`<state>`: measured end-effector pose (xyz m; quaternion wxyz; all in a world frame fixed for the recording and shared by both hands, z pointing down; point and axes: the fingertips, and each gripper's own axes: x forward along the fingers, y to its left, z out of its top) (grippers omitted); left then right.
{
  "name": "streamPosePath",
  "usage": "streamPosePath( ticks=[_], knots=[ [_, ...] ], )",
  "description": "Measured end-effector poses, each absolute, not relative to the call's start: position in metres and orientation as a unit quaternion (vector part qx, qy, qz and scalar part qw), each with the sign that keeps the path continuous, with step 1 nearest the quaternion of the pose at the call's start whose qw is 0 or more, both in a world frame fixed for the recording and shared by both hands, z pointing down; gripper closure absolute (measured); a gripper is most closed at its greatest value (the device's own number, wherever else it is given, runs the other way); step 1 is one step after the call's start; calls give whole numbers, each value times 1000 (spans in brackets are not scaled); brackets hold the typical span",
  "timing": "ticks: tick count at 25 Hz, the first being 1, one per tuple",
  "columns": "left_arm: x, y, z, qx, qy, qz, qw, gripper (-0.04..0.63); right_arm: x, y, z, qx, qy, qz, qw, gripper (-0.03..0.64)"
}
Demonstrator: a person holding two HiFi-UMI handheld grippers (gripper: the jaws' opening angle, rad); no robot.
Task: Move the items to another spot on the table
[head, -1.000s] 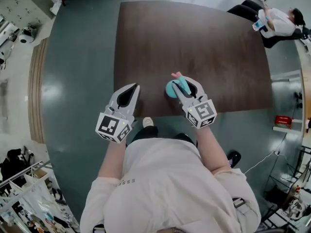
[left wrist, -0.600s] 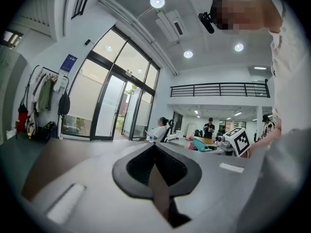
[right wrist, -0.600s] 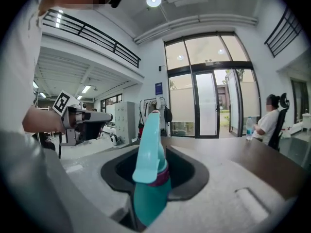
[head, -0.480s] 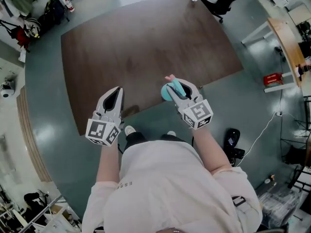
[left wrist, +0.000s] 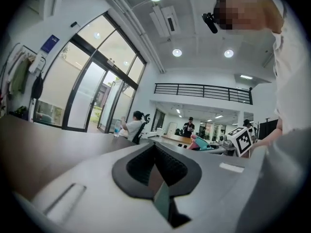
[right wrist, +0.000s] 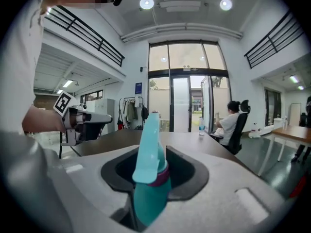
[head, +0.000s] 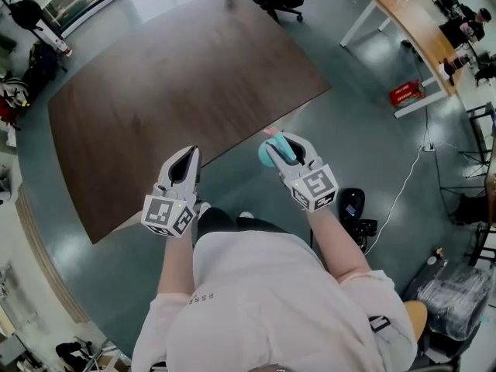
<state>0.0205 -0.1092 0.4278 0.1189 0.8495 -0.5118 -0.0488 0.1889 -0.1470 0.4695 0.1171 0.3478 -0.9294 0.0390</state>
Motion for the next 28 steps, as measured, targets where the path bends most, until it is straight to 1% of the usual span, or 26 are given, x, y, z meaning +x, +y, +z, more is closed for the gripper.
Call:
streamPosePath(
  ticks=[7, 13, 20, 28],
  knots=[
    [91, -155, 441, 880, -456, -18, 134, 588, 269, -177, 473, 417, -901, 63, 98, 497],
    [133, -213, 456, 895, -422, -14, 145, 588, 311, -223, 486, 451, -884, 74, 102, 497],
    [162, -304, 456, 898, -412, -19, 150, 588, 329, -313, 487, 446, -885, 73, 116, 496],
    [162, -376, 451, 892, -426, -16, 151, 588, 318, -405, 485, 423, -896, 65, 116, 497]
  ],
)
